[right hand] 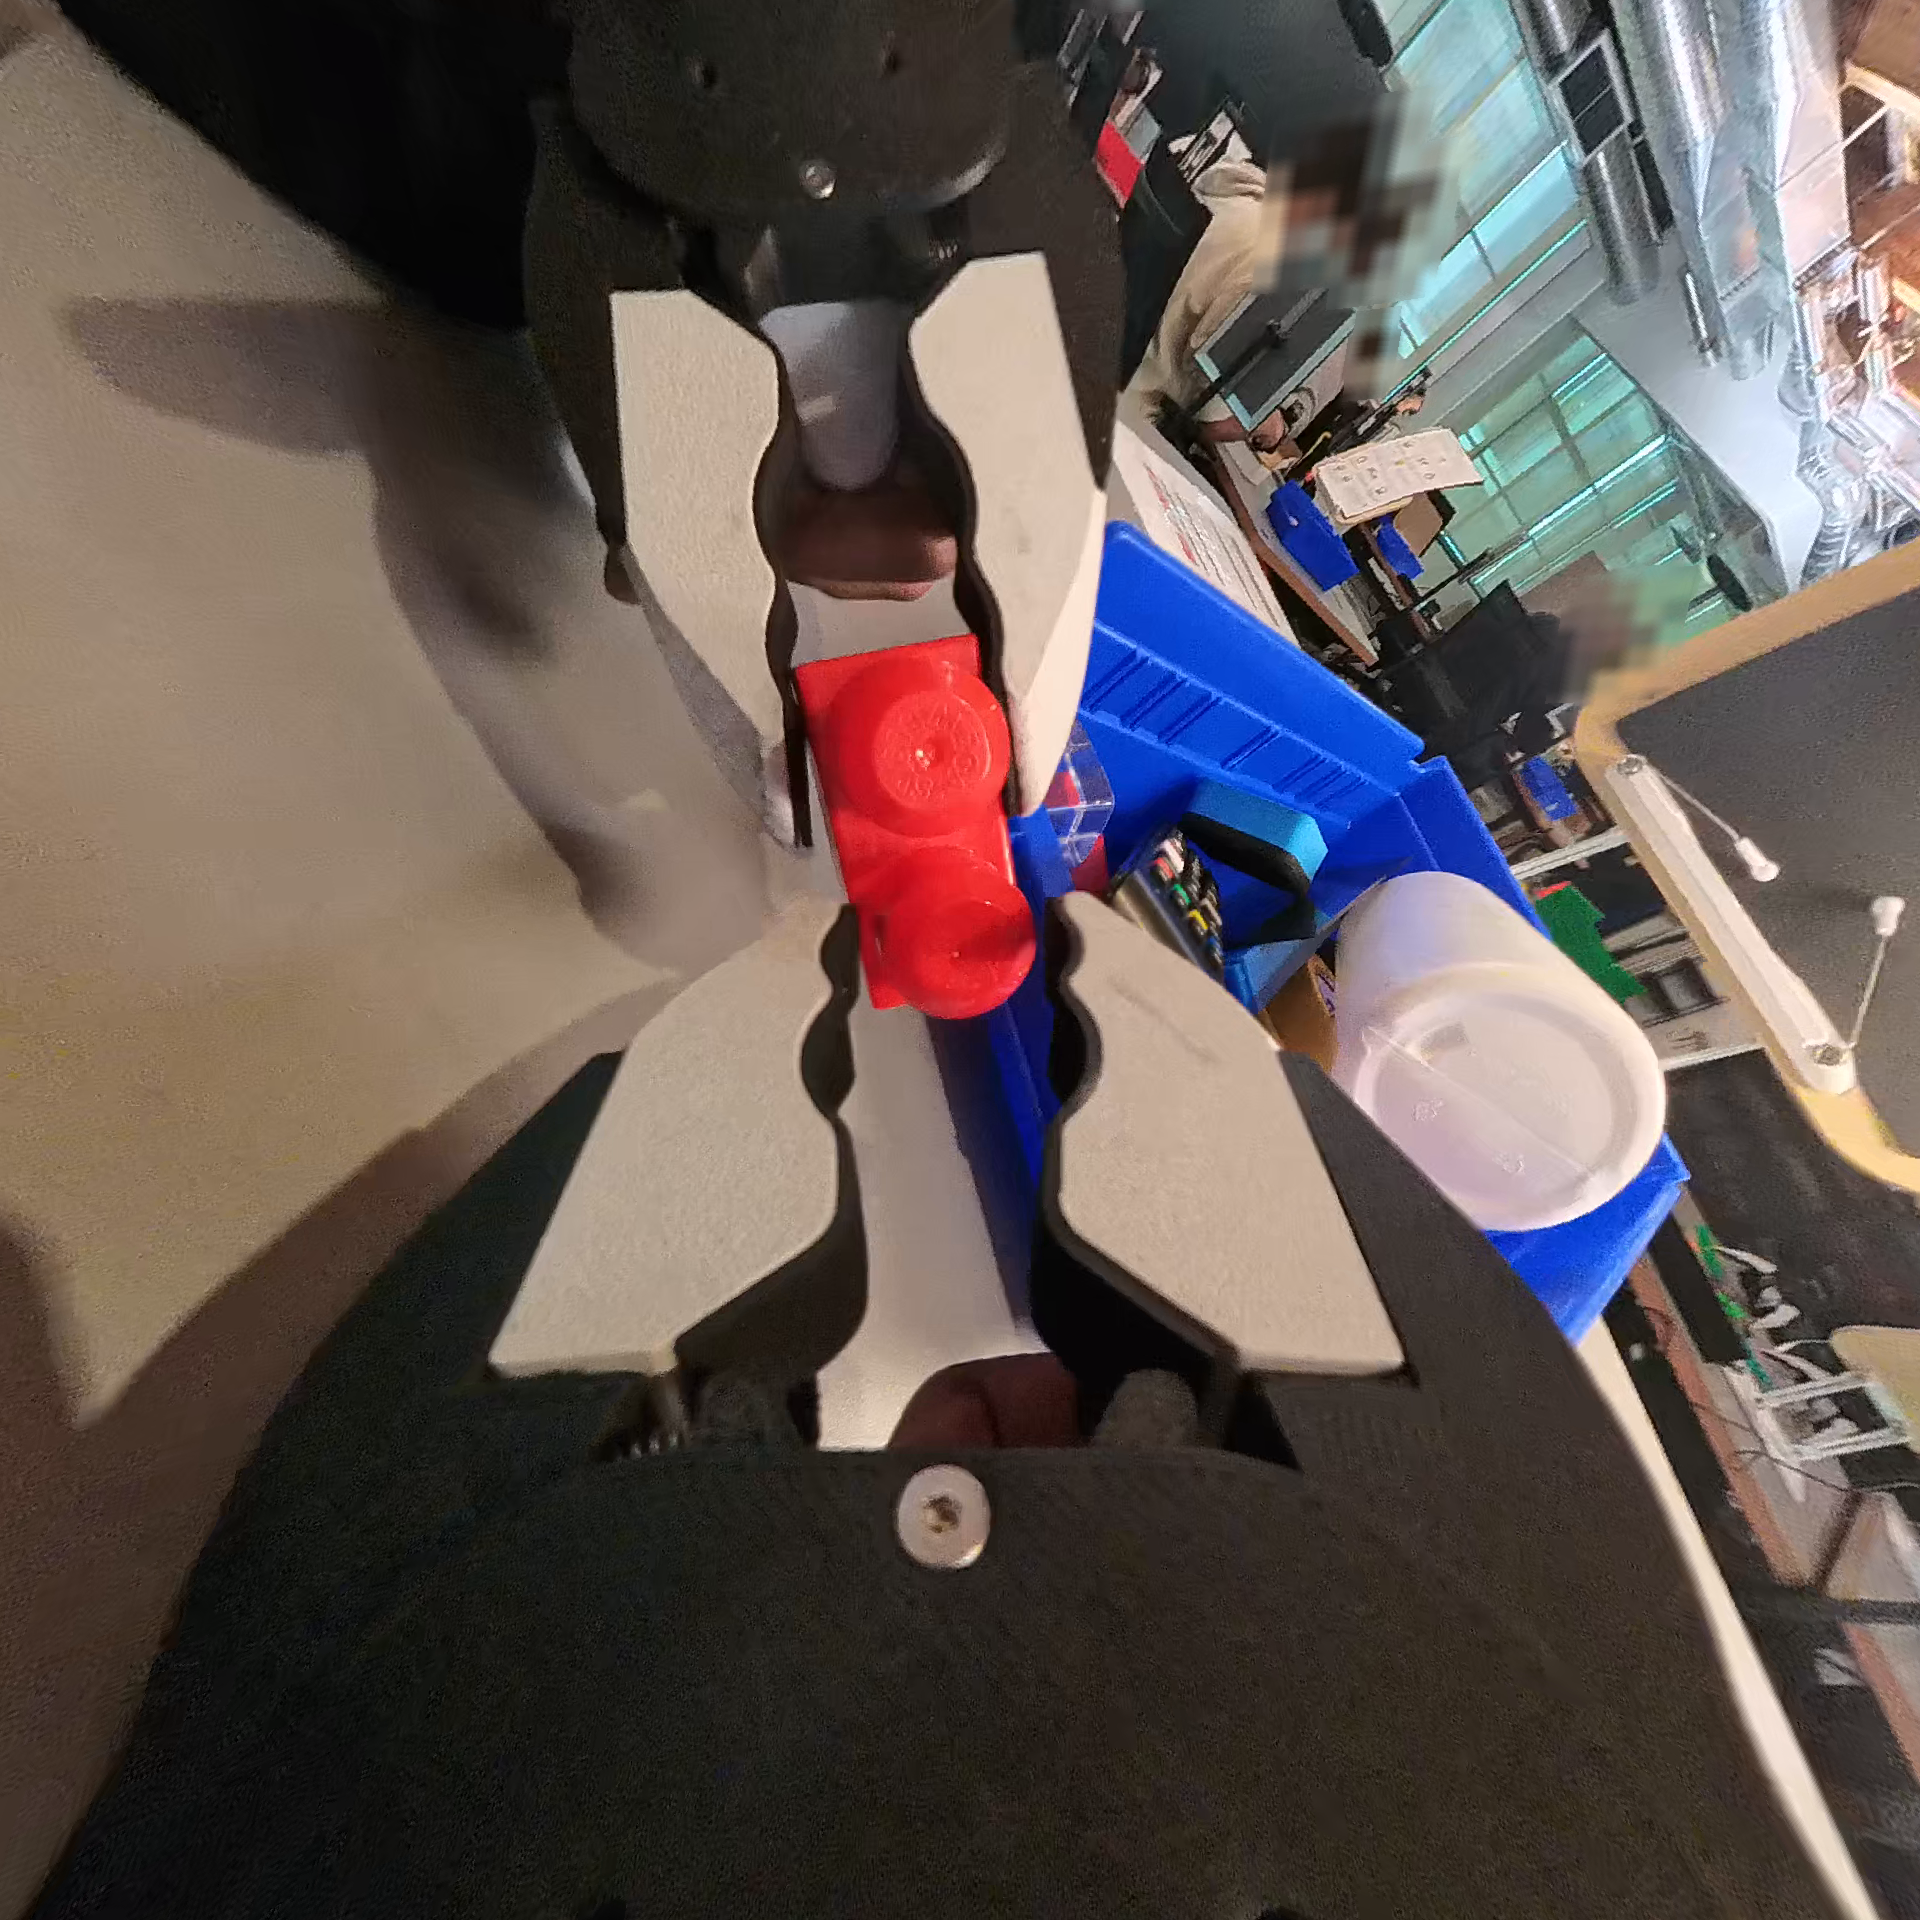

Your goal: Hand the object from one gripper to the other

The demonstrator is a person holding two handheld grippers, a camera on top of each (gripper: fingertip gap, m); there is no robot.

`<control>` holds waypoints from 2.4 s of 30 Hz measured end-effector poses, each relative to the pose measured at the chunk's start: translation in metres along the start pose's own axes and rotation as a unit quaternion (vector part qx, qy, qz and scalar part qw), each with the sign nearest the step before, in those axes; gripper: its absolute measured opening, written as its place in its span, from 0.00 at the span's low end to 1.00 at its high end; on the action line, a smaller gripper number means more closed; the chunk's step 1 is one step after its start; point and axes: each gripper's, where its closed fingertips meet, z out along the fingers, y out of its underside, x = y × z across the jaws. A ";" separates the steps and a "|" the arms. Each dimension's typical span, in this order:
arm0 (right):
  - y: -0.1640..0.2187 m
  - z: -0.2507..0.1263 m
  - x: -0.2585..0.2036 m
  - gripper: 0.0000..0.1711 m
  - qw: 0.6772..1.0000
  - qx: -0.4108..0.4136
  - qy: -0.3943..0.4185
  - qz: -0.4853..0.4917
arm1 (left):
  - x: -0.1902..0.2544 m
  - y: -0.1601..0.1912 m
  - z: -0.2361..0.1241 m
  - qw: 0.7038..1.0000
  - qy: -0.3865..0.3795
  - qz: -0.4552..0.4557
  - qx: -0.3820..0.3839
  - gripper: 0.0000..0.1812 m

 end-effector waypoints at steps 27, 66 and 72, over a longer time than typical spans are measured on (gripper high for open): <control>-0.026 -0.005 0.019 0.17 0.977 0.126 0.019 0.173 | -0.024 -0.019 -0.005 0.982 -0.037 -0.152 0.107 0.25; -0.001 0.004 -0.003 0.19 0.984 0.003 0.083 -0.156 | -0.007 0.031 0.016 0.995 -0.051 -0.028 -0.076 0.21; -0.006 -0.001 0.009 0.16 0.974 0.004 0.130 -0.187 | -0.015 0.023 0.010 0.993 -0.036 -0.108 -0.035 0.31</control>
